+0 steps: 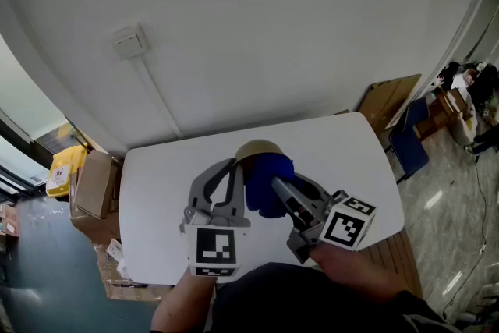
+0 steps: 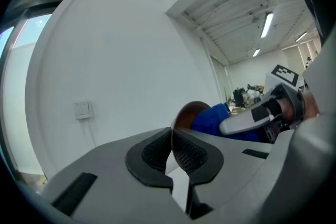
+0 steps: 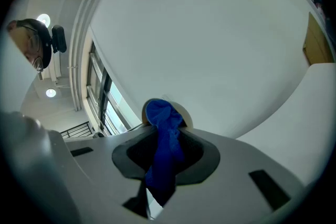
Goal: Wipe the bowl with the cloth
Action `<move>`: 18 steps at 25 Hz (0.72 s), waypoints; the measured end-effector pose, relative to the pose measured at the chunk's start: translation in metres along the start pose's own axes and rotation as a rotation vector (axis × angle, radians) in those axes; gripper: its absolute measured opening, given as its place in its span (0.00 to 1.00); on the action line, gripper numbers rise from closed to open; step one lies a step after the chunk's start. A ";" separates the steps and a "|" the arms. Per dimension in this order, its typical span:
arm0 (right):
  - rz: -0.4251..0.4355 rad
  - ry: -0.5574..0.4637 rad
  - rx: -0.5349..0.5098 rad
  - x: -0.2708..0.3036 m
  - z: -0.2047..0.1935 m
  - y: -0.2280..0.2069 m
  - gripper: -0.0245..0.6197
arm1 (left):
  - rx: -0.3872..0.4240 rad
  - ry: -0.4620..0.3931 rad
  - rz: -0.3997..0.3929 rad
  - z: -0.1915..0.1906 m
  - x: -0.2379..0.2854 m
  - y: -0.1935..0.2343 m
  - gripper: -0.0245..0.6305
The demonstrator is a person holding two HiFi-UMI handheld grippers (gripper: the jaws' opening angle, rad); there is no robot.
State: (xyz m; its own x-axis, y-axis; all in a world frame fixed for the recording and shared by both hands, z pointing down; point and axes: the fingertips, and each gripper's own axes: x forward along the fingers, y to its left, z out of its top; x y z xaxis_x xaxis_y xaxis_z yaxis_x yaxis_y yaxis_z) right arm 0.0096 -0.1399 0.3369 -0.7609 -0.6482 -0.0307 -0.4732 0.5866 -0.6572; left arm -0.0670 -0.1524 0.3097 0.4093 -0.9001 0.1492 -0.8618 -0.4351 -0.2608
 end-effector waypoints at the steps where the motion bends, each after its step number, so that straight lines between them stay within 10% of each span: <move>1: -0.004 0.004 0.011 0.000 -0.002 -0.002 0.15 | -0.005 -0.017 0.003 0.006 -0.003 0.001 0.07; 18: 0.052 0.055 0.032 0.009 -0.019 0.012 0.15 | 0.052 -0.081 -0.091 0.028 -0.002 -0.042 0.08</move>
State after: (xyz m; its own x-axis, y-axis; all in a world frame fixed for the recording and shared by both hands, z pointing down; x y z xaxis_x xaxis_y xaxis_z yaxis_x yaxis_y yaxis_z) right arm -0.0119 -0.1295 0.3433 -0.8075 -0.5894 -0.0244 -0.4190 0.6022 -0.6795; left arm -0.0229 -0.1325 0.2939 0.5100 -0.8546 0.0974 -0.8041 -0.5139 -0.2988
